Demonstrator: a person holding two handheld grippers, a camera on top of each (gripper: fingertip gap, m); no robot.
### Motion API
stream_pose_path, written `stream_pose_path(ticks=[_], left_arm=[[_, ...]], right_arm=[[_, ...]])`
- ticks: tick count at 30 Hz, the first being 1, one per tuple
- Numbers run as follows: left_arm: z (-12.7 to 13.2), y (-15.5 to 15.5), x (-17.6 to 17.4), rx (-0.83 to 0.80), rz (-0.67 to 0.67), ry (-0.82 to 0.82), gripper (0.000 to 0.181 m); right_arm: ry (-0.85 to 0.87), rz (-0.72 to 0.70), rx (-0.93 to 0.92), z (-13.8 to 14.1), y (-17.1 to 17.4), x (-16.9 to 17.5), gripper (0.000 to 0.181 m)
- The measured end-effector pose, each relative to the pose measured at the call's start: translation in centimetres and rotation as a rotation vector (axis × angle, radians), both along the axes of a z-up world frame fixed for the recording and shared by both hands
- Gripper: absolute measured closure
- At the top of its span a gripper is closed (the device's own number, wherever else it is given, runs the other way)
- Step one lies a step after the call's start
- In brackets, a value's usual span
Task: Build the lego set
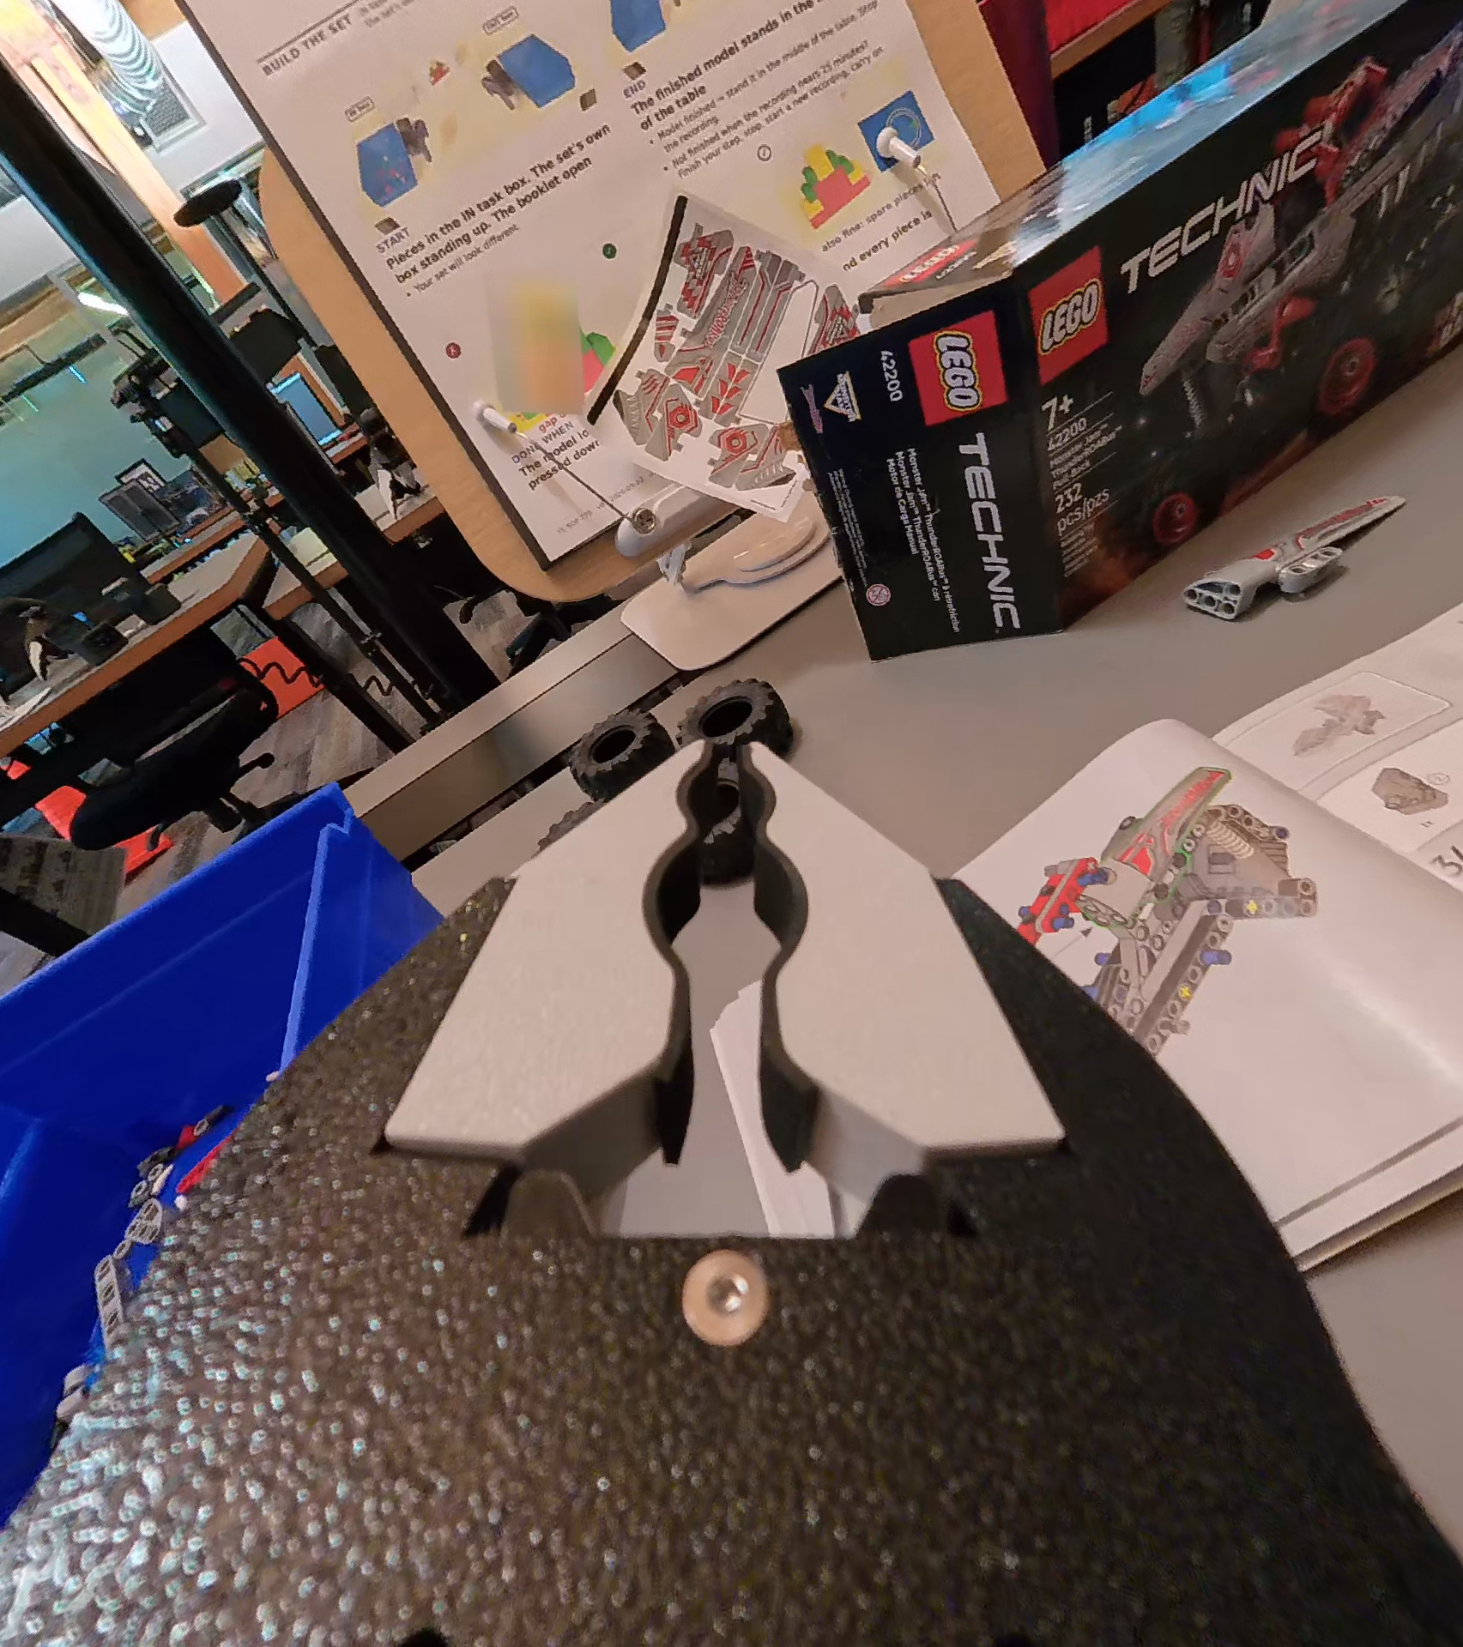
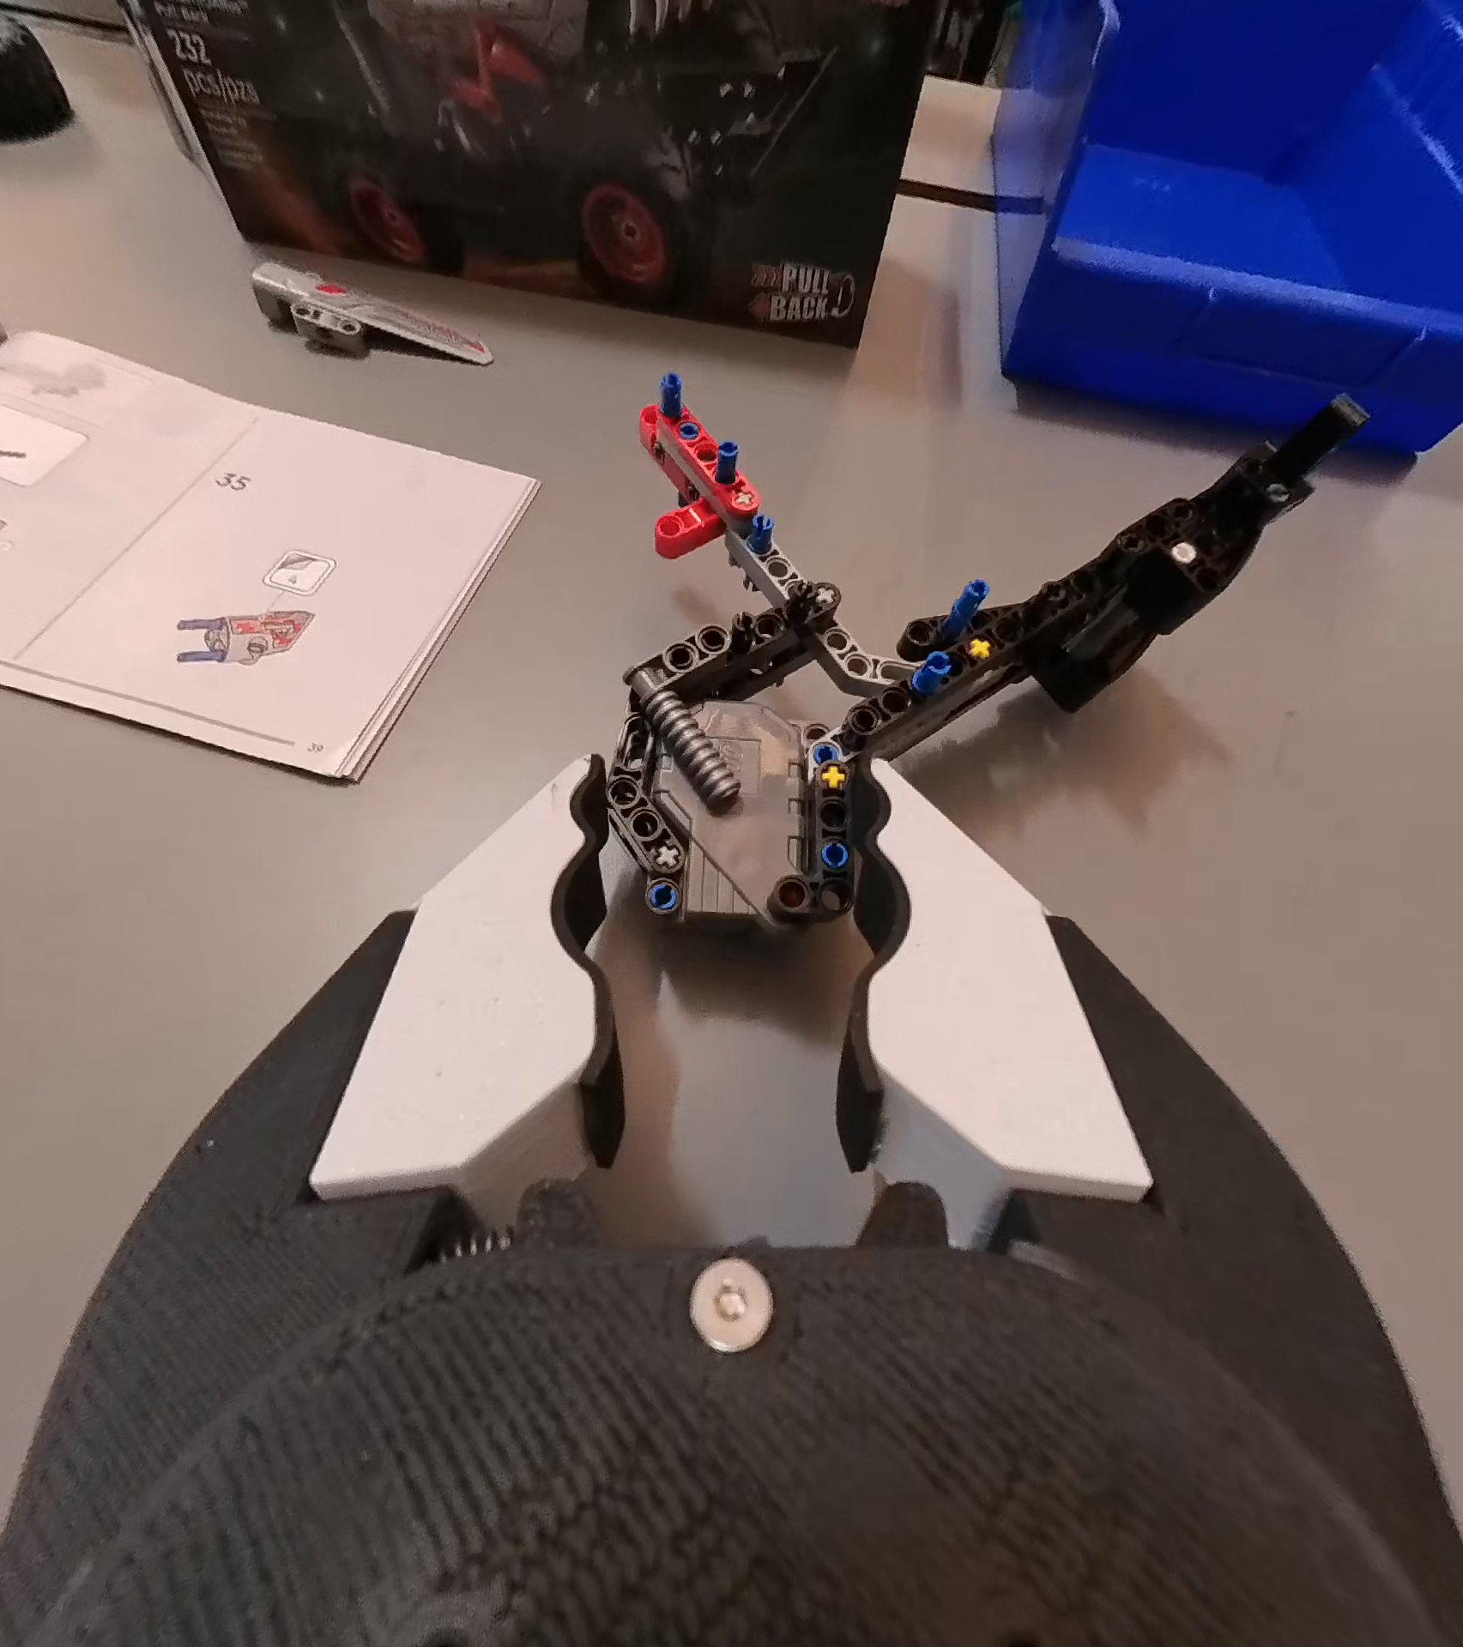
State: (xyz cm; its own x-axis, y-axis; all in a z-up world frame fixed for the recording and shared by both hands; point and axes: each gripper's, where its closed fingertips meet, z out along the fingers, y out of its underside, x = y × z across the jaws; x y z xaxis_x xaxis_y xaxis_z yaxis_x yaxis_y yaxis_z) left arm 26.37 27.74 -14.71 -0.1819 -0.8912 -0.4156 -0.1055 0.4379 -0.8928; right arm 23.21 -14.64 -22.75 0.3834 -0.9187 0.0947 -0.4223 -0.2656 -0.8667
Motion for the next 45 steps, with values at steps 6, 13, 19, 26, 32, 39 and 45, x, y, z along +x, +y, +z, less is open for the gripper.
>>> stream_pose_path(ticks=[6,13,19,26,32,39,45], left_arm=[[-0.1,-0.2,0.0,0.0,-0.007,0.004,0.18],[-0.1,-0.4,0.0,0.0,-0.014,0.006,0.18],[-0.2,-0.7,0.0,0.01,-0.027,0.008,0.18],[-0.1,-0.9,0.0,0.013,-0.035,0.003,0.18],[0.0,-1.4,-0.1,0.023,-0.045,-0.007,0.18],[0.3,-1.1,-0.1,0.039,-0.031,-0.03,0.181],[0.8,-0.9,-0.1,0.038,-0.012,-0.062,0.181]], right_arm=[[-0.04,-0.022,0.01,0.6,-0.1,0.2,0.128],[-0.126,-0.048,-0.039,1.6,0.2,0.4,0.128],[-0.25,-0.084,-0.099,3.0,0.9,0.5,0.128],[-0.43,-0.139,-0.136,5.3,1.6,0.5,0.129],[-0.603,-0.182,-0.061,8.1,3.1,0.9,0.129],[-0.716,-0.12,-0.013,10.3,5.9,2.4,0.129],[-0.683,-0.113,0.074,9.2,6.1,2.9,0.129]])
